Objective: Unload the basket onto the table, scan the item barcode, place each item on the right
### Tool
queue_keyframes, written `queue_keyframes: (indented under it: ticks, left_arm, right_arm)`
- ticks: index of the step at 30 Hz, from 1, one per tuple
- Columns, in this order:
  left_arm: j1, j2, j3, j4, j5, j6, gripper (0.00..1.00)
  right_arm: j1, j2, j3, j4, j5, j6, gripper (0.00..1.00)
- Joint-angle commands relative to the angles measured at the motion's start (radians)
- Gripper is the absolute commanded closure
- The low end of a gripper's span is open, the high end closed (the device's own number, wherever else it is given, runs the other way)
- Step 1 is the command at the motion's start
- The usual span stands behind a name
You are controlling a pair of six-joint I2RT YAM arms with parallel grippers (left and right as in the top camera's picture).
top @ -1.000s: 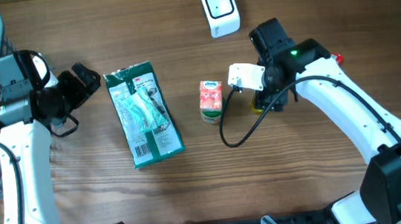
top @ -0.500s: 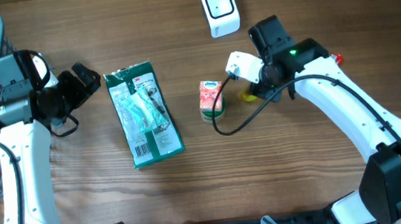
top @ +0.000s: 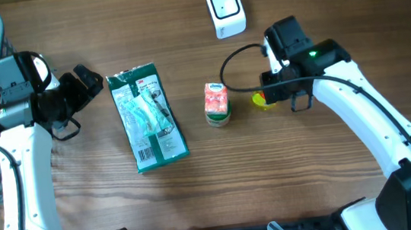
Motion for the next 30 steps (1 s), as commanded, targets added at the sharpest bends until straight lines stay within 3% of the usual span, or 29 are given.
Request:
queue_keyframes:
  ticks: [1, 3, 5, 8, 10, 12, 16, 20, 21, 24, 30]
  left_arm:
    - [-0.003, -0.005, 0.008, 0.002, -0.006, 0.020, 0.00]
    - [-0.003, -0.005, 0.008, 0.002, -0.006, 0.020, 0.00]
    - [-0.003, -0.005, 0.008, 0.003, -0.006, 0.020, 0.00]
    - [-0.003, -0.005, 0.008, 0.002, -0.006, 0.020, 0.00]
    - [-0.003, -0.005, 0.008, 0.002, -0.006, 0.020, 0.00]
    - [-0.003, -0.005, 0.008, 0.002, -0.006, 0.020, 0.00]
    - [-0.003, -0.005, 0.008, 0.002, -0.006, 0.020, 0.00]
    - [-0.003, -0.005, 0.008, 0.002, -0.006, 0.020, 0.00]
    - [-0.003, -0.005, 0.008, 0.002, -0.006, 0.020, 0.00]
    - [-0.003, -0.005, 0.008, 0.002, -0.006, 0.020, 0.00]
    - [-0.003, -0.005, 0.008, 0.002, -0.006, 0.020, 0.00]
  right_arm:
    - [-0.005, -0.031, 0.020, 0.000, -0.036, 0.248, 0.71]
    - [-0.005, -0.031, 0.020, 0.000, -0.037, 0.334, 0.66]
    - [-0.005, -0.031, 0.019, -0.020, -0.035, 0.466, 0.67]
    - [-0.005, -0.031, 0.019, -0.026, -0.032, 0.567, 0.86]
    - [-0.005, -0.031, 0.019, -0.027, -0.032, 0.677, 0.94]
    - [-0.005, -0.031, 0.019, -0.026, -0.031, 0.768, 0.87]
    - [-0.005, -0.028, 0.019, -0.034, -0.031, 0.777, 0.82]
    - [-0.006, -0.031, 0.020, -0.105, 0.196, 0.758, 0.82]
    - [-0.010, -0.038, 0.020, -0.110, 0.214, 0.685, 0.81]
    - [-0.038, -0.068, 0.026, -0.116, 0.201, 0.617, 0.82]
    - [-0.037, -0.042, 0.019, -0.173, 0.201, 0.618, 0.78]
